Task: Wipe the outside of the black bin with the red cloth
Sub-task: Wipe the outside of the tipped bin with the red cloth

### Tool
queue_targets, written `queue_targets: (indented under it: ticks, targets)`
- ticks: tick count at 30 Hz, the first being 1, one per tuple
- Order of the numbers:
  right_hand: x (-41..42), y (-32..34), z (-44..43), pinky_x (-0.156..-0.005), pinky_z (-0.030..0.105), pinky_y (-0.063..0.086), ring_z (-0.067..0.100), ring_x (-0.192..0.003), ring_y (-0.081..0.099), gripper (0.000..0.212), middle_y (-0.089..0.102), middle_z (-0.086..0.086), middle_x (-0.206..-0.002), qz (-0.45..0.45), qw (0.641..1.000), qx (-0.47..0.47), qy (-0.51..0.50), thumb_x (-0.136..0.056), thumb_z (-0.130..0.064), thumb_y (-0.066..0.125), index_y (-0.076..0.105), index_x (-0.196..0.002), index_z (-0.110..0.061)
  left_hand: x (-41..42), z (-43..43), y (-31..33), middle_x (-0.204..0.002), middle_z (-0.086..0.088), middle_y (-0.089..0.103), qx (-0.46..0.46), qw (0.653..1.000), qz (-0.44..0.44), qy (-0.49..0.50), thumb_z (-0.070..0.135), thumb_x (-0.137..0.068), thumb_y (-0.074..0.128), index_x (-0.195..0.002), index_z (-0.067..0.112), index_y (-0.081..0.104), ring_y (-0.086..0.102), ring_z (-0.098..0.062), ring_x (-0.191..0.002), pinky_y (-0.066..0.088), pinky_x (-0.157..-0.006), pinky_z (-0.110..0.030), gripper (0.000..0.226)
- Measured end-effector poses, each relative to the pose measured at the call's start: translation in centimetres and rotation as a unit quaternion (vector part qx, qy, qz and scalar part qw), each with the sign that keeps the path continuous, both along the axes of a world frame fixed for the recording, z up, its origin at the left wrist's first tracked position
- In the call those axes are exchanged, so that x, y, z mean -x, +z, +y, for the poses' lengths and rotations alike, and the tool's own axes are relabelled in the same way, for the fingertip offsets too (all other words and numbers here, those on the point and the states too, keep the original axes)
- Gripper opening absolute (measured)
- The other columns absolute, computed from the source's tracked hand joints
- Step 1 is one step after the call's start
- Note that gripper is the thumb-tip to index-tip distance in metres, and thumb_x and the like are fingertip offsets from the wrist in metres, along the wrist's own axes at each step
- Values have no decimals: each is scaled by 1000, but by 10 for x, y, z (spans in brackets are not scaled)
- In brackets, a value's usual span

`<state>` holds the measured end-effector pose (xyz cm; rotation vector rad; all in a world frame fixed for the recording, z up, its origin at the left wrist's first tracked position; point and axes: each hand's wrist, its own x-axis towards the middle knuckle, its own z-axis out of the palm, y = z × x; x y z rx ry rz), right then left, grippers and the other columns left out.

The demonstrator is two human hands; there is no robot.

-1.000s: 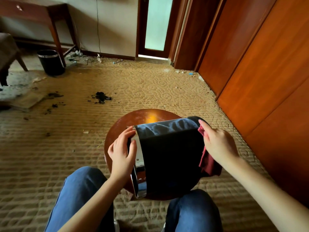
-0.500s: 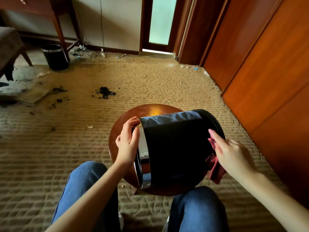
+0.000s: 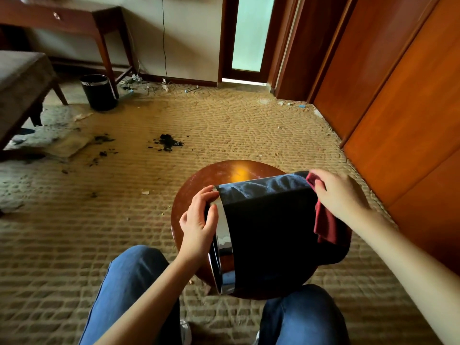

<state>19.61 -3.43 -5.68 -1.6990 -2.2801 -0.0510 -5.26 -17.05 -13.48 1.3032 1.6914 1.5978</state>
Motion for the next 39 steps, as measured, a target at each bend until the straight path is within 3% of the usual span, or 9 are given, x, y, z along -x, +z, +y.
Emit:
queue_targets:
  ticks: [5,12,17,21,24,26,30,34,39]
  targets:
    - [-58,-15,-46,-67,35,55,27,-77,70,23,74,6,-96,80,990,-85,79,-88,-7,57,72,-106,-12,6,9,3,-134,21,49,30,999,-14,-7,50,-83,35,-102,67,48,39,4,-129,26,-112,-54,28]
    - [-74,-20,-6,-83,36,47,30,-97,62,22,69,8,-101,242,966,-15,-89,-89,-6,48,67,-96,-17,11,19,23,-119,13,58,105,992,50,56,29,-95,48,-105,41,51,54,-12,-116,27,-108,-51,16]
    - [-44,-1,30,-70,33,41,29,-84,57,18,69,10,-94,216,968,-4,-129,-91,-14,44,61,-88,-16,13,20,29,-104,19,53,104,993,24,39,38,-84,54,-90,45,50,57,-15,-109,42,-98,-53,10]
    - [-35,8,50,-71,36,47,32,-84,61,28,70,9,-83,185,975,10,-122,-94,-31,47,64,-84,-11,18,20,29,-113,6,50,150,988,-1,37,46,-77,52,-102,31,49,55,-19,-110,44,-98,-48,30]
    - [-35,12,56,-73,37,51,31,-79,62,46,70,8,-74,149,979,43,-129,-91,-49,47,64,-73,-9,22,25,35,-87,-5,55,210,976,-51,27,40,-88,55,-87,12,53,52,-17,-77,44,-72,-32,28]
    - [-36,11,58,-76,35,50,31,-83,63,56,70,10,-78,132,978,88,-133,-90,-56,46,67,-76,-7,21,28,39,-77,-9,44,234,969,-85,5,29,-94,51,-78,11,49,40,-18,-69,31,-60,-30,24]
    - [-33,4,58,-92,40,49,29,-100,63,77,69,14,-106,136,974,163,-75,-79,-71,41,67,-105,-3,25,27,43,-83,-5,50,261,952,-158,-37,24,-96,51,-90,14,54,48,-17,-78,35,-64,-27,13]
    - [-31,5,63,-76,34,50,29,-84,65,60,69,14,-85,105,978,162,-73,-90,-58,46,66,-78,-3,41,20,47,-79,3,61,314,927,-178,-101,24,-93,59,-89,16,62,56,-10,-73,38,-68,-27,10]
    - [-35,6,52,-56,30,29,20,-57,44,53,39,4,-56,91,960,249,-92,-91,-54,49,36,-55,-16,44,22,44,-76,1,64,342,898,-264,-81,30,-96,54,-90,17,64,59,-13,-64,41,-64,-26,17]
